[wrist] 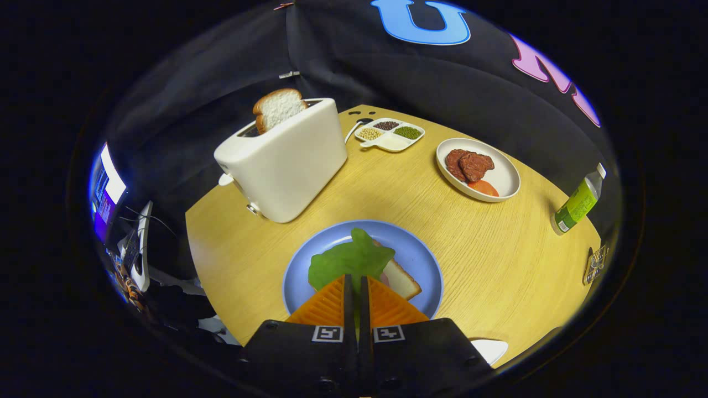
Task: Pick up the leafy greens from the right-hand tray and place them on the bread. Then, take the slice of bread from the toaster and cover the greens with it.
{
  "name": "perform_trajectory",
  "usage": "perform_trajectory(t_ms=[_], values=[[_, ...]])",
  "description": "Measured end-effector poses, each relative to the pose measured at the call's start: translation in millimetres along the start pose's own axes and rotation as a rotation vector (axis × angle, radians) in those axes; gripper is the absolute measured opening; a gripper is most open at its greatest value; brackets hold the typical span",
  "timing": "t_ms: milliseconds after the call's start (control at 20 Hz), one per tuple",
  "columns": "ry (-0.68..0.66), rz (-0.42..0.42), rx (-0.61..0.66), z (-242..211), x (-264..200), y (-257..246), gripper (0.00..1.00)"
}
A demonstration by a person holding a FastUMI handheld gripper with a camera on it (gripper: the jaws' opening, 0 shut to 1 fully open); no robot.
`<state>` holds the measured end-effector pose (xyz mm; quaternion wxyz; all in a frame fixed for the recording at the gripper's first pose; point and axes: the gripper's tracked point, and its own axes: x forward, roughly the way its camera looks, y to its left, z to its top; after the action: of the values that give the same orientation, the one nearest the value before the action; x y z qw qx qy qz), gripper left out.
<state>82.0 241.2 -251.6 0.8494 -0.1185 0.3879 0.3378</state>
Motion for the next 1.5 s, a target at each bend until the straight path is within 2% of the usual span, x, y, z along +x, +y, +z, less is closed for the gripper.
perform_trajectory(t_ms=[450, 550, 600, 750, 900, 1000, 1050, 1250, 1300, 1350, 1500], values=[[0.024, -0.015, -0.042, -9.4, 19.6, -5.8, 0.06], [0.039, -0.016, -0.033, -12.9, 20.9, -4.7, 0.1], [0.049, -0.014, -0.03, -15.7, 21.0, -3.5, 0.17], [0.053, -0.022, -0.033, -21.8, 20.1, -2.5, 0.16], [0.05, -0.032, -0.026, -25.1, 16.2, -3.5, 0.25], [0.034, -0.044, -0.015, -23.0, 10.7, -7.1, 0.27], [0.02, -0.051, -0.008, -20.4, 8.1, -7.8, 0.3], [-0.05, -0.064, 0.036, -5.9, -12.3, -9.5, 0.76], [-0.068, -0.073, 0.046, -1.0, -17.8, -11.3, 0.91], [-0.085, -0.079, 0.056, 2.5, -23.5, -10.6, 0.99], [-0.145, -0.114, 0.077, 20.8, -42.2, -13.4, 0.99]])
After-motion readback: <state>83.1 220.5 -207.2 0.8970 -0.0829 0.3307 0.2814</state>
